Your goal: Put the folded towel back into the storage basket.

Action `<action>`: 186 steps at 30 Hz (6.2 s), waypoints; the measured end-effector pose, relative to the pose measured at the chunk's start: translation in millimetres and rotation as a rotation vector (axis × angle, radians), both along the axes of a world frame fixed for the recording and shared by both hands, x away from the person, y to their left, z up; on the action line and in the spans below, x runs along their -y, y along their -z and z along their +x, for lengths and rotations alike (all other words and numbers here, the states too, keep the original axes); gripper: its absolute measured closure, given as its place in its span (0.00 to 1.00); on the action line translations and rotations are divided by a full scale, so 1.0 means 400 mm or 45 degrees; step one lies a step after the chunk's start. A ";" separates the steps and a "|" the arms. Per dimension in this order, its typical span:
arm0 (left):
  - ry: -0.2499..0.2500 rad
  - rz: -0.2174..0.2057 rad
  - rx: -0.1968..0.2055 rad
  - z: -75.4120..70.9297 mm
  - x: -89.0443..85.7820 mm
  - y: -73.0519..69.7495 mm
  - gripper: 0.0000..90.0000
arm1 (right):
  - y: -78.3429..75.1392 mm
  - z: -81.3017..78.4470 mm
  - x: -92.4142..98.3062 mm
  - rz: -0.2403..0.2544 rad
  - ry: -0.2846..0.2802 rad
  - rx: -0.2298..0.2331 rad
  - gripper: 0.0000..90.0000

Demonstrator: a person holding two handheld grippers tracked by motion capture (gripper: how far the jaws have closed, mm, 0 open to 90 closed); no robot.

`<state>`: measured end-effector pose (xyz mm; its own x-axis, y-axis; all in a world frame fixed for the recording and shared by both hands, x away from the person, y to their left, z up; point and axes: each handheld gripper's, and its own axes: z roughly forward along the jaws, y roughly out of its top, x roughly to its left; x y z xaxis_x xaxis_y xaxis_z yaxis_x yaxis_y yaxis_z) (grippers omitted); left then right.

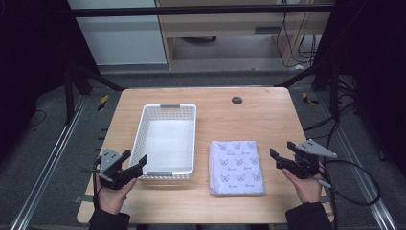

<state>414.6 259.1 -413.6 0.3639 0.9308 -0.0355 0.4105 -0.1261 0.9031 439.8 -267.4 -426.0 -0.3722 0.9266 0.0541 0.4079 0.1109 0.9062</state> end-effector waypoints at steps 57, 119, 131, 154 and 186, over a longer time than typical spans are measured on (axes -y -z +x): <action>0.340 0.063 -0.009 0.017 0.354 -0.025 0.39 | -0.060 0.071 -0.054 0.017 -0.075 0.025 0.29; 0.429 0.148 -0.219 -0.010 0.494 0.133 0.43 | 0.055 0.140 -0.112 -0.093 -0.115 -0.151 0.29; 0.411 0.155 -0.265 -0.009 0.506 0.162 0.44 | 0.083 0.147 -0.130 -0.139 -0.122 -0.198 0.29; 0.352 0.112 -0.336 0.001 0.508 0.209 0.37 | 0.128 0.166 -0.121 -0.120 -0.086 -0.272 0.35; 0.366 0.049 -0.391 0.005 0.516 0.221 0.49 | 0.174 0.182 -0.141 -0.091 -0.120 -0.418 0.47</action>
<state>416.7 52.9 -502.2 0.5869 0.7956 -0.1503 0.6033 -0.3059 0.7365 512.7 -210.9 -495.6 -0.4295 0.8948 0.1218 0.6615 0.2200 0.7169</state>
